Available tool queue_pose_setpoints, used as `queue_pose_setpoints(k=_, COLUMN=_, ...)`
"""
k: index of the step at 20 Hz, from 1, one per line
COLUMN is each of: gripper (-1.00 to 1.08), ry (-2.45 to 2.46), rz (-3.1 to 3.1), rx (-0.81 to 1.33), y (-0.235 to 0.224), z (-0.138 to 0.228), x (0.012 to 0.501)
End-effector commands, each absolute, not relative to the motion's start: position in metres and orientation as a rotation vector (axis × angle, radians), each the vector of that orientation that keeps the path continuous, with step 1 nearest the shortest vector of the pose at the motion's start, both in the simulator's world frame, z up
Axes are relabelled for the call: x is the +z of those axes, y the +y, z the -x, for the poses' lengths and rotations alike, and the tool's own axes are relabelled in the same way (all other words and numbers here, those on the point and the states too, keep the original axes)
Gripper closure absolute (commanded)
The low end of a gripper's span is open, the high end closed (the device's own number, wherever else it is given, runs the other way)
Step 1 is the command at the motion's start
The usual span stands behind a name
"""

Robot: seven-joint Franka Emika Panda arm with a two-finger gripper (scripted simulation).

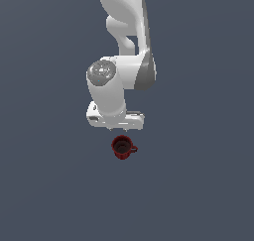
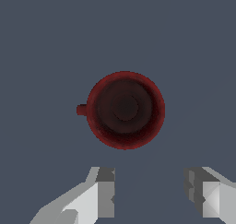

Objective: Pick up the object and move it to a goal position.

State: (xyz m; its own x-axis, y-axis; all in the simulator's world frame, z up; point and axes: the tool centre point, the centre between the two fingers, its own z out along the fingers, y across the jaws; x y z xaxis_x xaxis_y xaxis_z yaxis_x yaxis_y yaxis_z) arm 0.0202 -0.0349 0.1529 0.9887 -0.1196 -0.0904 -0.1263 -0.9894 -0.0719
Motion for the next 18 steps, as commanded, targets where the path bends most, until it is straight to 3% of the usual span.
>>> queue_pose_setpoints(k=1, gripper=-0.20, ry=0.226, rz=3.022, rx=0.183, y=-0.040, z=-0.025, x=0.146)
queue_pose_setpoints(k=18, gripper=-0.20, ry=0.393, rz=2.724, rx=0.477, y=-0.067, z=-0.044, x=0.108)
